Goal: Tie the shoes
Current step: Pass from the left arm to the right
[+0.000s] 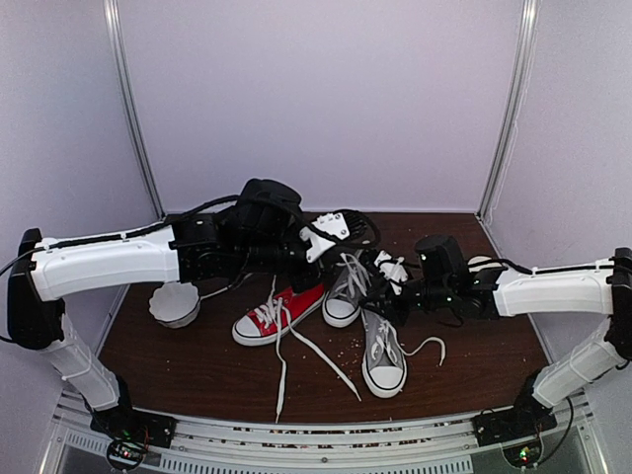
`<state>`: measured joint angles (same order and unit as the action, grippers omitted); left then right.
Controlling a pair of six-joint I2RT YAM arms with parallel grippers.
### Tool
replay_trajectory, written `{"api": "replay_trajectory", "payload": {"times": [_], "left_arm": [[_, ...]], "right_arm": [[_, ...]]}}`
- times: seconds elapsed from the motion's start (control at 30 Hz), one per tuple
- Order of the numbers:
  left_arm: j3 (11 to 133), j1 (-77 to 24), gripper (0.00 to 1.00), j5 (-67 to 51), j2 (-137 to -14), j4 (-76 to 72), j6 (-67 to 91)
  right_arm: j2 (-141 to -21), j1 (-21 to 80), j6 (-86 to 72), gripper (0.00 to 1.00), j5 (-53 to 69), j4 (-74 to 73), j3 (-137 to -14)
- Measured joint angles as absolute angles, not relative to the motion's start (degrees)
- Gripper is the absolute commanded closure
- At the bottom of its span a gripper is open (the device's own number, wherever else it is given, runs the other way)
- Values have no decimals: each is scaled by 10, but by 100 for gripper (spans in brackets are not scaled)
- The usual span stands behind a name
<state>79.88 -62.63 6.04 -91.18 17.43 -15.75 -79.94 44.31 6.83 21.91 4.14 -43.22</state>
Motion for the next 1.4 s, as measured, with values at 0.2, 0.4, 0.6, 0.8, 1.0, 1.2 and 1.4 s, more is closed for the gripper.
{"api": "replay_trajectory", "payload": {"times": [0.2, 0.4, 0.6, 0.8, 1.0, 1.2, 1.4], "left_arm": [[794, -626, 100, 73, -910, 175, -159], [789, -626, 100, 79, -908, 176, -161], [784, -626, 100, 82, -902, 175, -161], [748, -628, 100, 46, -918, 179, -178], [735, -669, 100, 2, -1050, 152, -216], [733, -691, 90, -28, -1119, 101, -237], [719, -686, 54, -52, -1117, 24, -246]], "right_arm": [[-788, 430, 68, 80, 222, 43, -423], [-777, 423, 67, 90, 222, 36, -414], [-777, 420, 59, 100, 229, 33, -414], [-768, 407, 33, 100, 239, 28, -414], [-761, 401, -17, 100, 246, 26, -411], [-749, 400, -65, 100, 247, 16, -393], [-733, 398, -88, 100, 247, 15, -378]]}}
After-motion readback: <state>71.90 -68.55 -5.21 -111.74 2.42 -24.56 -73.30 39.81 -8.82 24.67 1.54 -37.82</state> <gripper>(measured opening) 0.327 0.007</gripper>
